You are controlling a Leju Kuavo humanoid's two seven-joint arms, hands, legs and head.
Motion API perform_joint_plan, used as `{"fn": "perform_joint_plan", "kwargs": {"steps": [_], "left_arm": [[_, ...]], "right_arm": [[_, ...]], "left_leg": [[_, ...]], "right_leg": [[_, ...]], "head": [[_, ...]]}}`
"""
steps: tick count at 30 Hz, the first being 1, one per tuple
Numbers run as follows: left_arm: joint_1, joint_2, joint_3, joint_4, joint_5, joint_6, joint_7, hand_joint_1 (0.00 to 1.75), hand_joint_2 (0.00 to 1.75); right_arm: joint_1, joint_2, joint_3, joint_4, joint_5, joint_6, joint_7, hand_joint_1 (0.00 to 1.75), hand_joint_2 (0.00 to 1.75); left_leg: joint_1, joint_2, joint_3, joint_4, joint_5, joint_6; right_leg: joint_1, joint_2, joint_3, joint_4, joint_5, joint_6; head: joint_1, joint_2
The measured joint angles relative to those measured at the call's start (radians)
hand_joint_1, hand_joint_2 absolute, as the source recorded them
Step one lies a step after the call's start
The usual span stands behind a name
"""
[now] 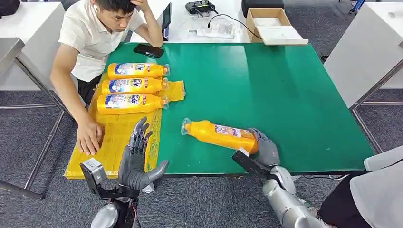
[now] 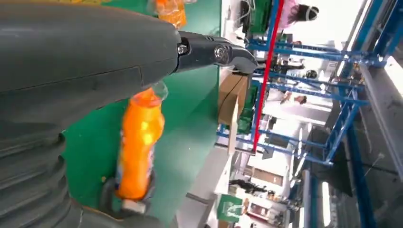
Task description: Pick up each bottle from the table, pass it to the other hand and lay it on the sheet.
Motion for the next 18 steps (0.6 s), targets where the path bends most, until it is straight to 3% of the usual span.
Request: {"fn": "perform_joint_plan", "kwargs": {"steps": [7,12,18], "left_arm": [[0.0,0.002,0.0,0.0,0.001,0.001,-0.001,0.0,1.75],[-0.001,0.002,0.0,0.0,0.032,0.024,-0.022,0.0,1.75],[-0.005,-0.002,-0.001,-0.002,0.075,0.074,-0.048,0.0,1.75]], "right_arm": [[0.007,0.015,-0.001,-0.003,-0.02,-0.001,-0.016,1.75,1.75],[0.048,0.039,-0.018,-0.074,-0.196,0.003,-0.16,1.75,1.75],[0.124,0.081,-0.014,-0.311,-0.397,-0.005,-0.224,1.75,1.75]], "left_leg": [[0.0,-0.001,-0.001,0.0,0.0,0.0],[0.0,-0.001,-0.004,0.0,0.0,0.0],[0.0,-0.001,-0.006,0.0,0.0,0.0]], "right_leg": [[0.0,0.0,-0.001,0.0,0.0,0.0],[0.0,0.0,-0.003,0.0,0.0,0.0],[0.0,0.0,-0.005,0.001,0.0,0.0]], "head": [[0.0,0.0],[0.0,0.0],[0.0,0.0]]}}
